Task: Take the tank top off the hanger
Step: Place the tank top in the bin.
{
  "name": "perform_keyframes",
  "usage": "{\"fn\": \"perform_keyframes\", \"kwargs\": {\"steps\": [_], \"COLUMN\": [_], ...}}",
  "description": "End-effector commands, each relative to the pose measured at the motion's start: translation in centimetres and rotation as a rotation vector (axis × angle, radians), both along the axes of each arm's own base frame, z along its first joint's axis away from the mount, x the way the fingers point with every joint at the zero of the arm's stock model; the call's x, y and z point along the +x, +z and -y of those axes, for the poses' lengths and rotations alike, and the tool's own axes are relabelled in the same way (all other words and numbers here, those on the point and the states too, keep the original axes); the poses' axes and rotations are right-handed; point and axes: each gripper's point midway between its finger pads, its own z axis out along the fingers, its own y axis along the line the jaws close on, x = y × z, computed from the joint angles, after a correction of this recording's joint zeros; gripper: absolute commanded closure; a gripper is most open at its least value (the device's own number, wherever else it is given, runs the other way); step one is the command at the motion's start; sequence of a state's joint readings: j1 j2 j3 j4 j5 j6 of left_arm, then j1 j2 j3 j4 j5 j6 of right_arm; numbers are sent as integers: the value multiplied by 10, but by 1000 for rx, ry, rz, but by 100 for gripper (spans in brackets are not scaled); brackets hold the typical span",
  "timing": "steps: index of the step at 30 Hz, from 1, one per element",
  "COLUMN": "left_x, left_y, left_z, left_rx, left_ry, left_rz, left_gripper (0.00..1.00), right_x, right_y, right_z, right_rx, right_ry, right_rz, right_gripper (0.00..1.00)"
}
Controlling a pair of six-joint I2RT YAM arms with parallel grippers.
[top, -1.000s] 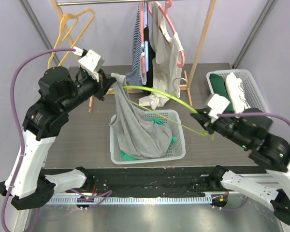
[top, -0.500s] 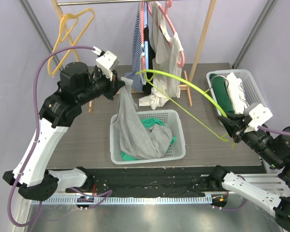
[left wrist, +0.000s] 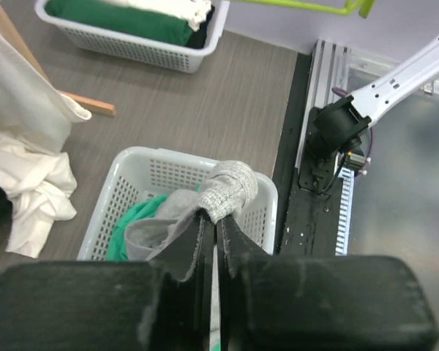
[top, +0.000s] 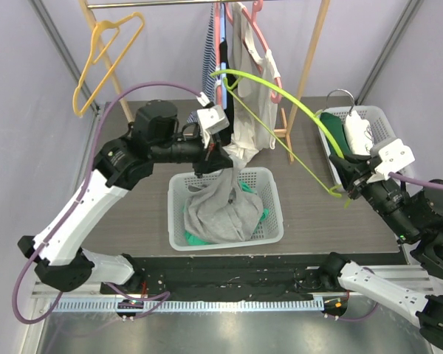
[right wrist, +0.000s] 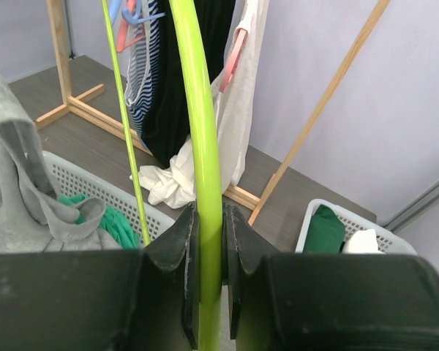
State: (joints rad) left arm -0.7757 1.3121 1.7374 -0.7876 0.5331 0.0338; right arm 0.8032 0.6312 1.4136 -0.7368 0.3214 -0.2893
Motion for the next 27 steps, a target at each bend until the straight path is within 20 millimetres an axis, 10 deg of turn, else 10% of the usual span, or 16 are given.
{"fn": "perform_keyframes", "kwargs": {"steps": [1, 4, 7, 12, 21, 27], "left_x": [0, 8, 14, 16, -41, 31], "left_y": [-23, -78, -98, -46, 42, 34], "left_z": [13, 5, -4, -11, -59, -125], "left_rx": [38, 153, 207, 159, 21, 90], "left_ry": [-27, 24, 49, 55, 5, 537], "left_rz": [-32, -66, -35, 85, 190, 244], "left_gripper": [73, 15, 0, 0, 0, 0], "right_x": [10, 8, 8, 12, 19, 8], "right_y": [28, 30, 27, 14, -25, -52], "right_z": [-15, -20, -23, -31, -91, -139], "right_rx": [77, 75, 67, 26, -133, -219], "right_ry": [22, 47, 61, 77, 298, 551], "right_rz": [69, 76, 69, 25, -122, -166], "right_gripper": [99, 99, 99, 99, 99, 99]}}
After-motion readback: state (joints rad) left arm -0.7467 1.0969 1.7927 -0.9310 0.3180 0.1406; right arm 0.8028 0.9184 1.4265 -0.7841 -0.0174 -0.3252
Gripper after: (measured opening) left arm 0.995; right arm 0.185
